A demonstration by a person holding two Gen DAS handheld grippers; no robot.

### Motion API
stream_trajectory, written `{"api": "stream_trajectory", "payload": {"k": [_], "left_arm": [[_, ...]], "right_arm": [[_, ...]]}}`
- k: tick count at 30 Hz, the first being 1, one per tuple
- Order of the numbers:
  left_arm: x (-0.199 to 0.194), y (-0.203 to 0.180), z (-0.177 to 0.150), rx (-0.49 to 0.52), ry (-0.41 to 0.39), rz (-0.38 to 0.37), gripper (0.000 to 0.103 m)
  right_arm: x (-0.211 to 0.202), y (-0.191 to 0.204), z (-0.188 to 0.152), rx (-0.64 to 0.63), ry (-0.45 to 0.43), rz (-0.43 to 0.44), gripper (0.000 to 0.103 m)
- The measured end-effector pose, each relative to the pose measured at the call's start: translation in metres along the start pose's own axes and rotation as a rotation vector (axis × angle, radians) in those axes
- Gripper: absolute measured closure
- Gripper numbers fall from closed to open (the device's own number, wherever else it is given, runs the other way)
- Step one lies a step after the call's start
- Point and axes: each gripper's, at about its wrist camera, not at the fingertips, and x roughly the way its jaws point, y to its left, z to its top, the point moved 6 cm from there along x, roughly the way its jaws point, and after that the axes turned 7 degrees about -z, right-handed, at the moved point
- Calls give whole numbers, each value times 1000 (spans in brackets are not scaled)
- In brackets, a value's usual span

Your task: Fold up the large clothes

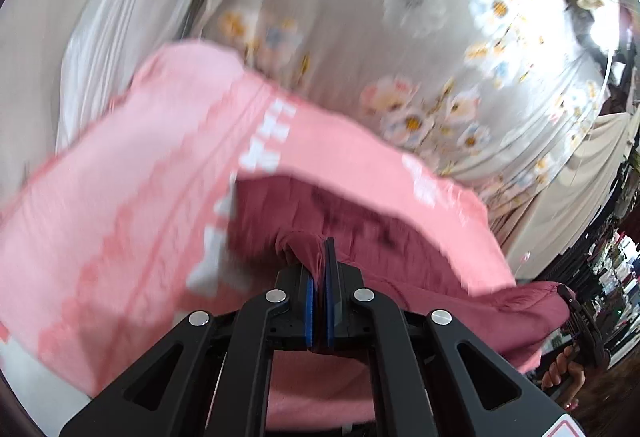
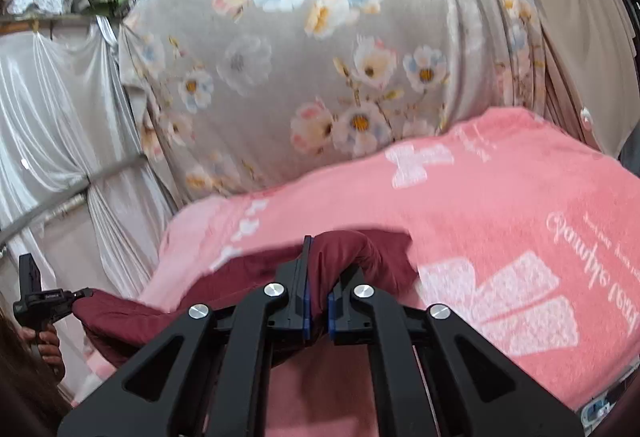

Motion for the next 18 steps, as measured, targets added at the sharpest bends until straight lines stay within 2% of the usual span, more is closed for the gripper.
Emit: {"api": "stream_trajectory", "payload": {"k": [1, 5, 8, 11, 14, 18], "left_arm": [[5, -2, 8, 9, -9, 9, 100], [63, 10, 34, 32, 20, 94, 99], [135, 31, 44, 58, 84, 217, 98], [192, 50, 44, 96, 135, 321, 98], [241, 71, 39, 94, 190, 384, 97], [281, 103, 27, 44, 260, 418, 93]], "right_arm": [[7, 1, 5, 8, -2, 6, 99], [87, -19, 11, 54, 68, -35, 99], [167, -44, -4, 109, 177, -104, 99], [224, -58, -25, 108, 255, -174, 99], [260, -68, -43, 91, 303, -228, 99], [298, -80, -62, 95, 353, -254, 98]]}}
